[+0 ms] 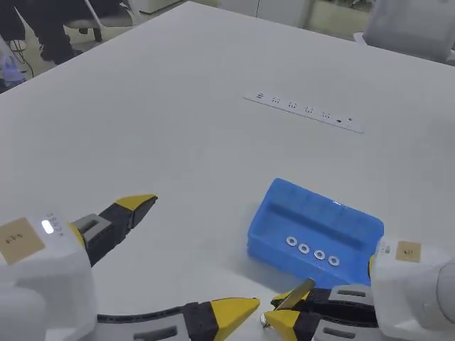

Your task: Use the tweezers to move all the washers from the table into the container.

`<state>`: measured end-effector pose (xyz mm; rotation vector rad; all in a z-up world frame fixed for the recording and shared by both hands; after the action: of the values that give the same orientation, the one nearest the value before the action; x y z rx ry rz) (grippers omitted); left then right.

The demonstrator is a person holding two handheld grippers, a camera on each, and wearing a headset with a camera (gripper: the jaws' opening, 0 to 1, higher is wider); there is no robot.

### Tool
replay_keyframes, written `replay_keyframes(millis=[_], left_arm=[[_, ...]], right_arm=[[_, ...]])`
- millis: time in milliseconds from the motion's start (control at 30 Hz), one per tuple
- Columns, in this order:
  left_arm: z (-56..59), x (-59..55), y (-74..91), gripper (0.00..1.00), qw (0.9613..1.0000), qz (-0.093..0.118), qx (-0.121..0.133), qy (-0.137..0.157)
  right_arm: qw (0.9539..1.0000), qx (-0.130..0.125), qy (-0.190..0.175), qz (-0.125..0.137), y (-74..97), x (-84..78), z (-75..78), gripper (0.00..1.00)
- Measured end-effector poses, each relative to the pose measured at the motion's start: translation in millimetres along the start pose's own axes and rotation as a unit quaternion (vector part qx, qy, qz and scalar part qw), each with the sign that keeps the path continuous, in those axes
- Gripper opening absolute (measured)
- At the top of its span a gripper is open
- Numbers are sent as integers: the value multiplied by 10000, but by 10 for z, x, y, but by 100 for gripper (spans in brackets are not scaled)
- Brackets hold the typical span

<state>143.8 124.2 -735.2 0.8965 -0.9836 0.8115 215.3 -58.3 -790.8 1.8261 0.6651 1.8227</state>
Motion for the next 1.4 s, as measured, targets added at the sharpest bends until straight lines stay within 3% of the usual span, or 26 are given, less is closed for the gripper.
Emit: replay_keyframes(millis=[100, 200, 400, 600, 900, 1400], left_arm=[[15, 6, -4, 95, 10000, -5, 16, 5], [34, 15, -5, 94, 10000, -5, 18, 5], [39, 22, -3, 94, 10000, -5, 27, 20], [37, 26, -1, 94, 10000, -3, 31, 22], [37, 26, -3, 93, 10000, -24, 54, -2], [13, 30, -6, 93, 10000, 29, 49, 40]], right_arm=[[9989, 14, 410, -237, -25, -3, -12, 6], [9945, 27, 914, -506, -46, -6, -29, 5], [9907, 53, 1216, -611, -56, 30, -58, 4], [9799, 150, 1785, -879, -26, 91, -88, 4], [9725, 75, 2139, -915, 105, 266, -5, 4], [9697, -444, 2288, -727, 262, 505, 263, 4]])
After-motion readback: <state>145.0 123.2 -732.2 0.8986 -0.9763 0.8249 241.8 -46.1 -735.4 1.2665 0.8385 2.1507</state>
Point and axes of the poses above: the centre of the closed fingertips' face, and the gripper's own axes: y roughly backward along the fingers, z roughly to its right, x roughly out of its top, the point moved 9 cm from there along y, roughly backward along the fingers, and after that the axes turned 12 degrees about y, right-handed, at the moved point
